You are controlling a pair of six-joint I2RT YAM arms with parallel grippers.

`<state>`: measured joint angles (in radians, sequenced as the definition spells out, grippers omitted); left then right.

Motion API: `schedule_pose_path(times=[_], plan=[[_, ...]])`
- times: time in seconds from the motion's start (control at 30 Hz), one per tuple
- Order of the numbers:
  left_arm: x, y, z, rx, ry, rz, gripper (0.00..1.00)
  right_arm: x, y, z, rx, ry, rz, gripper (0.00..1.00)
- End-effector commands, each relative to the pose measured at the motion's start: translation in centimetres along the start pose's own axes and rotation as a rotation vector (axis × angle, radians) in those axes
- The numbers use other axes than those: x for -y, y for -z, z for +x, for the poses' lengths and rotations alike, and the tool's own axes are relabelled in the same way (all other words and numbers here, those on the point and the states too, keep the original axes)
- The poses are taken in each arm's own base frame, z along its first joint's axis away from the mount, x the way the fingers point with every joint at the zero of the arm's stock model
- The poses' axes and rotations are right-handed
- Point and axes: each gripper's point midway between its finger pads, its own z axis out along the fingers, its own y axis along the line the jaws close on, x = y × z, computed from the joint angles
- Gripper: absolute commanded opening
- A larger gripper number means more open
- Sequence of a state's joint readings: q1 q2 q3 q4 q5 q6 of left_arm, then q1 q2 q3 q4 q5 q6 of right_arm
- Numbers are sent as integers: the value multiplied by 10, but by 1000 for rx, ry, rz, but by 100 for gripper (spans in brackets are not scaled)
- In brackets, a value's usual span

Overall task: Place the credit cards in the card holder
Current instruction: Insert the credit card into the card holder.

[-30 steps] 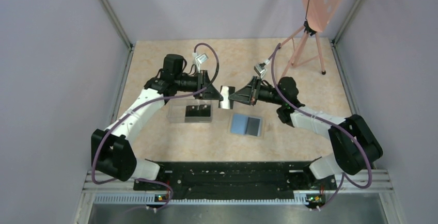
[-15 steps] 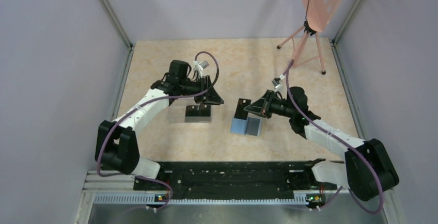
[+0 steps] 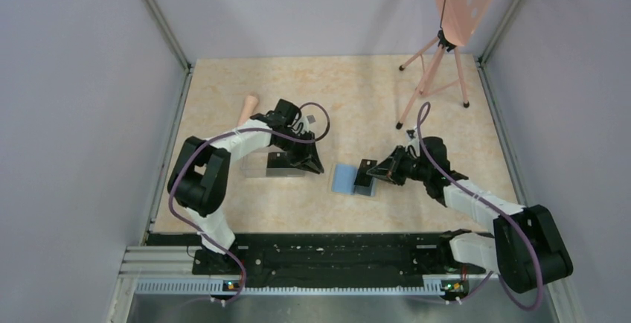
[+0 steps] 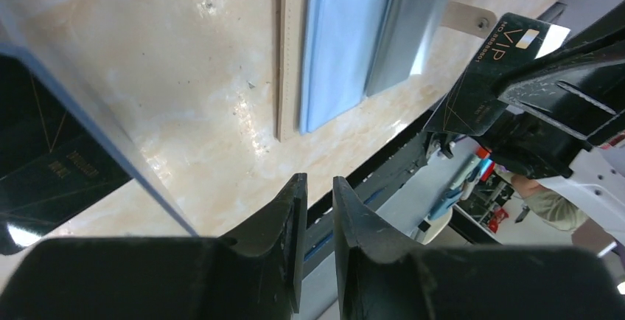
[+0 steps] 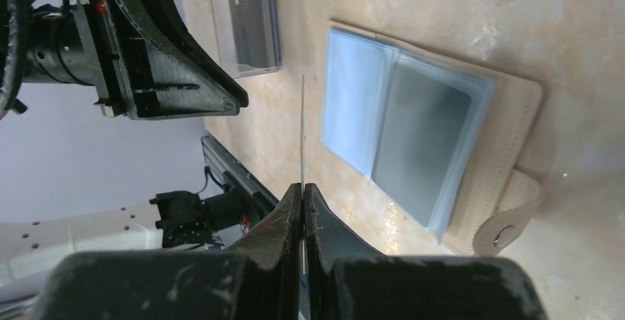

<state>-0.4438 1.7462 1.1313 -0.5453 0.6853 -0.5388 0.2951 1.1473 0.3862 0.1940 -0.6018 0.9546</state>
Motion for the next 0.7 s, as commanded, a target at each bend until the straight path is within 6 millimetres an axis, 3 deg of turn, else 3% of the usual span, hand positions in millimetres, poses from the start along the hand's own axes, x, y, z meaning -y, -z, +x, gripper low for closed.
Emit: schedule_pose_path(times=[0.0, 0.23, 0.67], plan=[[-4, -9, -3, -17, -41, -64, 24, 4, -7, -9, 20, 74, -14, 0], [-23, -28, 6, -81, -8, -112, 21, 13, -18, -17, 48, 105, -13, 0], [-45, -44, 16, -137, 14, -174, 18, 27, -37, -31, 73, 121, 12, 0]])
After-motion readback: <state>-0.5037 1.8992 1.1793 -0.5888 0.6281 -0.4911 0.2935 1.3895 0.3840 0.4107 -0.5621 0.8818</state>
